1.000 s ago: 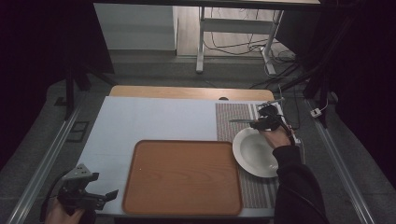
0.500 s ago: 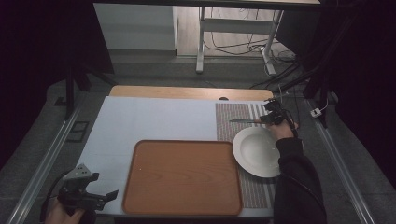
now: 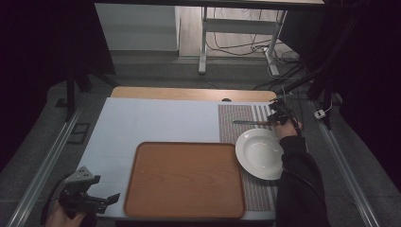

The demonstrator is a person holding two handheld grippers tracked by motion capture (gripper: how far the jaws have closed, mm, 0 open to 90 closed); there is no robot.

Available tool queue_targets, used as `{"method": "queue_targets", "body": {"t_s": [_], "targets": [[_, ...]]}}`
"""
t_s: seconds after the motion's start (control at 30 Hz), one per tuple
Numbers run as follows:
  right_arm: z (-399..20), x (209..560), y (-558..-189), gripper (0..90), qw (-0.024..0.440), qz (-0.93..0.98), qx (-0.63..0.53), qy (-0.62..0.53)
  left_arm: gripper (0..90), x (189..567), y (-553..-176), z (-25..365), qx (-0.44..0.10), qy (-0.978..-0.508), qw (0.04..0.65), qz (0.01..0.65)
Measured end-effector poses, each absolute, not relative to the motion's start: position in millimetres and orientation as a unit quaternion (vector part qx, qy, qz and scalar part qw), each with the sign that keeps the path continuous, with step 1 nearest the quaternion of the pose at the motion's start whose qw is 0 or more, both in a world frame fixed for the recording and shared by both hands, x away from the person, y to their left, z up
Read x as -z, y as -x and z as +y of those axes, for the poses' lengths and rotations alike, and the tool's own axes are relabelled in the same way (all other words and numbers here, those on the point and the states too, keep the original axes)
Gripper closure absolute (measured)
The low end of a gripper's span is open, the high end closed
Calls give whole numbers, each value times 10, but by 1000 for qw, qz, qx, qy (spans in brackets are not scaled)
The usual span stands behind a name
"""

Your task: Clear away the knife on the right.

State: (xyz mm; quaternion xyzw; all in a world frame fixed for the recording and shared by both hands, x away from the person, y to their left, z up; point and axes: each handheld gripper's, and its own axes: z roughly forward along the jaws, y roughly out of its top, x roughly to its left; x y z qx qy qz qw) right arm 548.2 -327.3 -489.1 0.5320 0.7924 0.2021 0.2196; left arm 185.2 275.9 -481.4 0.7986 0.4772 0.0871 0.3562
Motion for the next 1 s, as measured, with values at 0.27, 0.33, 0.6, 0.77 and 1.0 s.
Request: {"method": "queue_targets", "body": {"t_s": [0.27,0.33,0.6,0.77,1.0], "targets": [[-3327,4948,-5497,900,206,797,-189,-536,0,4813,-1848,2758,-88,-799,355,478],[-3352,4938,-5468,900,195,800,-188,-536,0,4814,-1847,2758,-88,-799,355,478],[-3448,4915,-5312,900,150,813,-192,-529,0,4813,-1846,2749,-89,-800,353,477],[-3458,4893,-5250,899,134,820,-189,-524,0,4812,-1850,2746,-89,-801,352,476],[-3475,4736,-5270,637,140,791,-242,-544,0,4814,-1854,2744,-89,-801,351,477]]}}
